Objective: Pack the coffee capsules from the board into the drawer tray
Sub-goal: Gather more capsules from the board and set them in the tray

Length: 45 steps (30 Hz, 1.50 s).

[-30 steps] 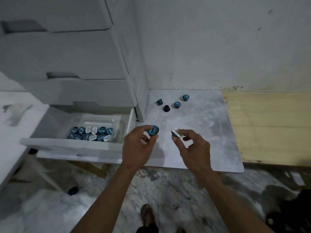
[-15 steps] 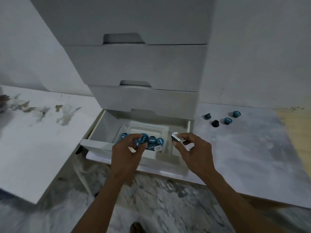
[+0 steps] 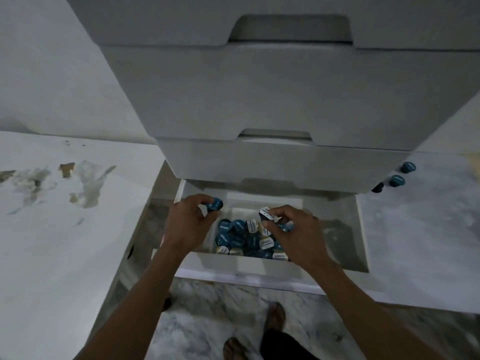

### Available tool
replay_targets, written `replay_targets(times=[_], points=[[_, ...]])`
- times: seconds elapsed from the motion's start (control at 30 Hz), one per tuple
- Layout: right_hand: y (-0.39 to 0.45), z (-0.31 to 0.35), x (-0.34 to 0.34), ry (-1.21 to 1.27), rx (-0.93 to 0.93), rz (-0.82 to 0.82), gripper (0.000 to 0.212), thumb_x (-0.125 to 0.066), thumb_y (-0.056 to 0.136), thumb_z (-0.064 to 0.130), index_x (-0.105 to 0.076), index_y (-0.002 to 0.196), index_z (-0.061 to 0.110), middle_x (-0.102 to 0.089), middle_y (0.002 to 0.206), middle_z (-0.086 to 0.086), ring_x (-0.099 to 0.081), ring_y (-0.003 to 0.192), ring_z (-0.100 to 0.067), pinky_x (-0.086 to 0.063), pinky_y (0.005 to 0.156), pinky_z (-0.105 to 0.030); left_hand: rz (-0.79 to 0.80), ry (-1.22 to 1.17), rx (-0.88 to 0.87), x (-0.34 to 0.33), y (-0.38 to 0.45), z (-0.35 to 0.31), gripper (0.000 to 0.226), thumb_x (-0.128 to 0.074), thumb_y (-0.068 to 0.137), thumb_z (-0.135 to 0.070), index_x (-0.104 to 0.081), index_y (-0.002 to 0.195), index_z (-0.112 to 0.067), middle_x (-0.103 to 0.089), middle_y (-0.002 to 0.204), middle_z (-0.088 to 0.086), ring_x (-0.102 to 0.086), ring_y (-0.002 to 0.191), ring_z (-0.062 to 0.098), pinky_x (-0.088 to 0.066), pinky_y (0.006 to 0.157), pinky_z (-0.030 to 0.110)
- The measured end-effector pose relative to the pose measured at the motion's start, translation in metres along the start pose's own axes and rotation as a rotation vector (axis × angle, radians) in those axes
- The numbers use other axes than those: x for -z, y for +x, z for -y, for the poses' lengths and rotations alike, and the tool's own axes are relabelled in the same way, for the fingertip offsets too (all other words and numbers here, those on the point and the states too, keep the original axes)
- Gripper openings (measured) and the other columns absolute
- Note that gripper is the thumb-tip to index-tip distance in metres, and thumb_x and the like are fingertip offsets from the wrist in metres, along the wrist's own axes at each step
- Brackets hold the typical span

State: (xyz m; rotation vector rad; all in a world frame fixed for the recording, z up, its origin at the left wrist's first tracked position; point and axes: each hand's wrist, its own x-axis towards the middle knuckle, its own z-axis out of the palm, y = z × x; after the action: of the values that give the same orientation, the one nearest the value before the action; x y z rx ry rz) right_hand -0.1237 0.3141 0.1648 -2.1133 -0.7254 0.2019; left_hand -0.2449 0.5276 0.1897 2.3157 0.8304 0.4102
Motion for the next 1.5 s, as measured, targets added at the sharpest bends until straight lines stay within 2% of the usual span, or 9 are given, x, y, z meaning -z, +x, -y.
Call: replay_targets(times=[0.1, 0.17, 0.3, 0.4, 0.5, 0.77, 1.0, 1.2, 1.5], points=[[0.024, -0.008, -0.018, 0.008, -0.028, 0.06, 0.016, -0.079, 0.081, 0.028, -0.073, 0.095, 0.029, -0.067, 0.086, 0.019, -0.061, 0.077, -0.001, -0.049, 0.068, -0.017, 0.104, 0.055, -0.024, -0.018, 0.021, 0.011, 0.023, -0.081, 0.078, -0.026, -0.073, 0.099, -0.02, -0.055, 0.063, -0.011, -0.053, 0.055, 0.0, -0.046, 0.056, 0.022], [0.038, -0.014, -0.028, 0.009, -0.055, 0.113, 0.017, -0.077, 0.082, 0.029, -0.073, 0.097, 0.03, -0.069, 0.09, 0.015, -0.059, 0.078, -0.003, -0.048, 0.067, -0.021, 0.164, 0.071, -0.054, -0.032, 0.033, 0.017, 0.024, -0.081, 0.078, -0.026, -0.073, 0.1, -0.019, -0.061, 0.069, -0.008, -0.055, 0.055, 0.003, -0.052, 0.059, 0.027], [0.06, -0.023, -0.047, -0.069, -0.057, 0.192, 0.018, -0.076, 0.082, 0.028, -0.073, 0.1, 0.028, -0.069, 0.09, 0.009, -0.061, 0.082, -0.01, -0.049, 0.068, -0.027, 0.242, 0.135, -0.083, -0.051, 0.051, 0.029, 0.027, -0.08, 0.078, -0.022, -0.073, 0.104, -0.018, -0.069, 0.094, 0.004, -0.052, 0.065, 0.012, -0.046, 0.064, 0.025], [0.065, -0.026, -0.059, -0.103, -0.061, 0.271, 0.019, -0.075, 0.083, 0.029, -0.072, 0.102, 0.028, -0.071, 0.095, 0.003, -0.061, 0.089, -0.016, -0.052, 0.073, -0.034, 0.269, 0.117, -0.085, -0.058, 0.057, 0.037, 0.026, -0.081, 0.076, -0.022, -0.074, 0.101, -0.017, -0.065, 0.091, 0.002, -0.051, 0.066, 0.013, -0.041, 0.062, 0.024], [0.067, -0.028, -0.07, -0.148, -0.05, 0.311, 0.021, -0.075, 0.083, 0.03, -0.071, 0.103, 0.028, -0.072, 0.092, 0.004, -0.061, 0.093, -0.019, -0.053, 0.073, -0.038, 0.333, 0.105, -0.099, -0.064, 0.062, 0.046, 0.027, -0.082, 0.075, -0.025, -0.074, 0.101, -0.018, -0.068, 0.097, 0.003, -0.058, 0.071, 0.017, -0.052, 0.067, 0.031], [0.068, -0.024, -0.08, -0.333, -0.038, 0.347, 0.025, -0.066, 0.089, 0.032, -0.068, 0.114, 0.028, -0.072, 0.103, 0.001, -0.061, 0.101, -0.02, -0.046, 0.074, -0.031, 0.416, 0.121, -0.163, -0.075, 0.069, 0.054, 0.027, -0.079, 0.077, -0.025, -0.073, 0.103, -0.02, -0.067, 0.102, 0.002, -0.064, 0.081, 0.024, -0.057, 0.071, 0.041], [0.073, -0.024, -0.083, -0.4, -0.004, 0.346, 0.023, -0.066, 0.087, 0.027, -0.069, 0.11, 0.026, -0.072, 0.099, -0.007, -0.065, 0.093, -0.027, -0.048, 0.07, -0.033, 0.445, 0.236, -0.266, -0.076, 0.071, 0.046, 0.025, -0.072, 0.084, -0.023, -0.072, 0.109, -0.021, -0.067, 0.109, 0.002, -0.063, 0.096, 0.023, -0.056, 0.076, 0.04], [0.076, -0.027, -0.088, -0.426, -0.012, 0.364, 0.021, -0.065, 0.086, 0.027, -0.069, 0.106, 0.025, -0.072, 0.098, -0.007, -0.065, 0.092, -0.028, -0.048, 0.073, -0.032, 0.434, 0.325, -0.344, -0.08, 0.071, 0.051, 0.025, -0.066, 0.089, -0.029, -0.07, 0.114, -0.026, -0.065, 0.109, -0.001, -0.058, 0.099, 0.018, -0.056, 0.071, 0.036], [0.075, -0.031, -0.09, -0.383, -0.031, 0.334, 0.02, -0.066, 0.086, 0.031, -0.071, 0.105, 0.03, -0.074, 0.095, -0.001, -0.067, 0.09, -0.022, -0.049, 0.073, -0.029, 0.392, 0.383, -0.439, -0.084, 0.069, 0.057, 0.021, -0.064, 0.091, -0.03, -0.073, 0.107, -0.02, -0.068, 0.098, 0.001, -0.061, 0.094, 0.02, -0.055, 0.058, 0.035]])
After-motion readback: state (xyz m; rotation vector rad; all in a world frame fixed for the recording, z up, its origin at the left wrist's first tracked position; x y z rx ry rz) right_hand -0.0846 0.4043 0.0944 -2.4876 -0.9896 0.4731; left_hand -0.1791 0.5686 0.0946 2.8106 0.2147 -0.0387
